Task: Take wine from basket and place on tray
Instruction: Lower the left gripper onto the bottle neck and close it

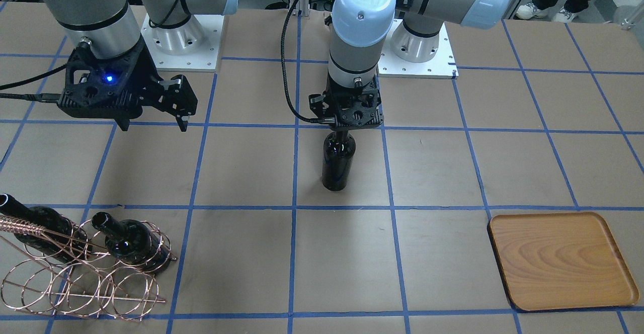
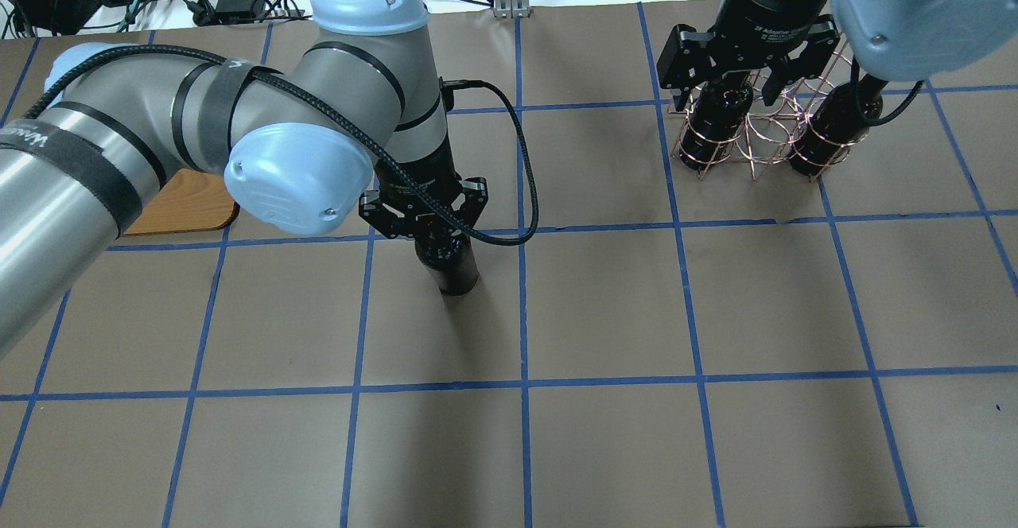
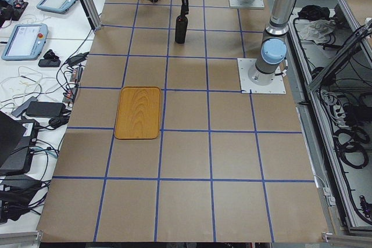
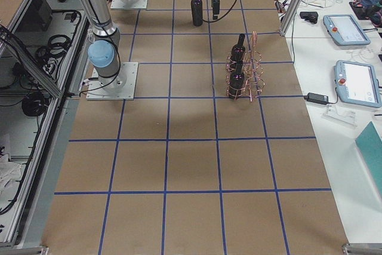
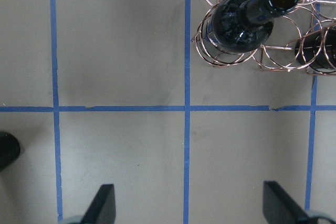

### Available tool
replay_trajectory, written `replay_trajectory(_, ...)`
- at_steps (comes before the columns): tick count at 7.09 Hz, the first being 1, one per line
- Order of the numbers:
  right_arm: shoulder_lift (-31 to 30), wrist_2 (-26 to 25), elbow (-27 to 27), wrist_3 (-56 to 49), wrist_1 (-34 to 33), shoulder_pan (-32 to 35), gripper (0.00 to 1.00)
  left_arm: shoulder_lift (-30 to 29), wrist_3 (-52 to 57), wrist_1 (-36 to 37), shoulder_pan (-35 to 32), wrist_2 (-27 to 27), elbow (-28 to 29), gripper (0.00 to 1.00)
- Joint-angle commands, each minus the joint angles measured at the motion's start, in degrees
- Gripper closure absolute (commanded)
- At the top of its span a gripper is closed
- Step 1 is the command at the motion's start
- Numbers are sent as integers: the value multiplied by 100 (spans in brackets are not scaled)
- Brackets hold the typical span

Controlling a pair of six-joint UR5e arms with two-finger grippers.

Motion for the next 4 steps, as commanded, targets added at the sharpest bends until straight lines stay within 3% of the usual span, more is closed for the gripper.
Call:
replay_trajectory(1, 0, 7, -3, 0, -9, 0, 0, -38, 23, 45, 20, 3, 40, 66)
replay_trajectory(3, 0, 51, -3, 0, -18, 0, 0, -47, 14, 211, 38, -15, 40, 63)
replay_trajectory(4, 0, 43, 6, 0, -18, 0, 0, -64, 23, 221, 38, -15, 31, 49)
